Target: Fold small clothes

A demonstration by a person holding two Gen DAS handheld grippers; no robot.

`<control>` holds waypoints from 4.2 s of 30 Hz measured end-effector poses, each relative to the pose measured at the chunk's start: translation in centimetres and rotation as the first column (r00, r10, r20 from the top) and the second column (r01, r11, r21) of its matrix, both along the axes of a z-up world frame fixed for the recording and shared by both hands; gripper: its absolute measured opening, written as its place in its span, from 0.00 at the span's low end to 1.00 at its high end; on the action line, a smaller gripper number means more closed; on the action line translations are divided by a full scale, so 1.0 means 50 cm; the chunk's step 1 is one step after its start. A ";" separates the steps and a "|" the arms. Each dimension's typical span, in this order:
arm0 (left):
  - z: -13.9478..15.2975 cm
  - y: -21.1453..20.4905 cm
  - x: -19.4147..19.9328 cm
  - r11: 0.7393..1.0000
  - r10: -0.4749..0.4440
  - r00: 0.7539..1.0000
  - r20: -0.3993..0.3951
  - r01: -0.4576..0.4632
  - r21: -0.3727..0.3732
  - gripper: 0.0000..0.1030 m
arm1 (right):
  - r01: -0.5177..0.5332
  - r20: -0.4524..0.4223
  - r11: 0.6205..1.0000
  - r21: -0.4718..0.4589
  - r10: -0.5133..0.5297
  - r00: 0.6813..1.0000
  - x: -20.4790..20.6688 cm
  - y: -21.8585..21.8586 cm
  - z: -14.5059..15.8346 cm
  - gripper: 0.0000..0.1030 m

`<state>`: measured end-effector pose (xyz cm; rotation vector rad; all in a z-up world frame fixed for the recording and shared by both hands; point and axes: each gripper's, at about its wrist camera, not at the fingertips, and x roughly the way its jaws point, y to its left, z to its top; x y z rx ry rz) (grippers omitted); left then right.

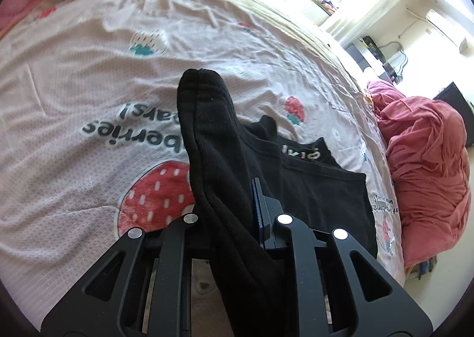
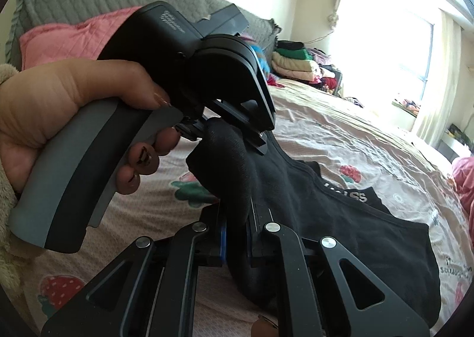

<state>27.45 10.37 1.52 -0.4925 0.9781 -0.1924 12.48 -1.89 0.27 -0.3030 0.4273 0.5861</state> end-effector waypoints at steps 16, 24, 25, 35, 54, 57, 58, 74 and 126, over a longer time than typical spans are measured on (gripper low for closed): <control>0.127 -0.155 -0.013 0.989 -0.087 0.993 0.078 0.076 0.127 0.10 | 0.120 -0.007 0.978 0.172 -0.121 0.993 -0.021 -0.146 0.066 0.07; 0.146 -0.231 -0.013 0.985 -0.127 0.989 0.077 0.117 0.125 0.11 | 0.168 -0.059 0.956 0.239 -0.159 0.986 -0.021 -0.228 0.071 0.07; 0.147 -0.240 -0.013 0.985 -0.131 0.988 0.075 0.121 0.124 0.11 | 0.173 -0.063 0.955 0.242 -0.163 0.985 -0.022 -0.233 0.071 0.06; 0.139 -0.327 -0.002 0.975 -0.177 0.983 0.057 0.167 0.145 0.11 | 0.233 -0.120 0.934 0.270 -0.208 0.971 -0.026 -0.301 0.058 0.06; 0.073 -0.478 0.033 0.945 -0.258 0.966 -0.019 0.257 0.201 0.14 | 0.352 -0.249 0.882 0.313 -0.281 0.927 -0.011 -0.410 -0.006 0.06; 0.060 -0.495 0.040 0.944 -0.264 0.964 -0.031 0.265 0.199 0.15 | 0.367 -0.277 0.873 0.322 -0.284 0.918 -0.004 -0.425 -0.014 0.06; 0.057 -0.500 0.041 0.943 -0.267 0.963 -0.034 0.268 0.199 0.15 | 0.373 -0.287 0.869 0.325 -0.286 0.914 -0.003 -0.430 -0.017 0.06; 0.013 -0.555 0.051 0.933 -0.304 0.951 -0.053 0.308 0.184 0.22 | 0.442 -0.385 0.838 0.319 -0.312 0.869 0.004 -0.467 -0.058 0.08; -0.029 -0.380 -0.074 0.966 -0.183 0.982 0.040 0.172 0.194 0.60 | 0.290 -0.418 0.955 0.062 -0.239 0.876 0.288 -0.497 0.017 0.07</control>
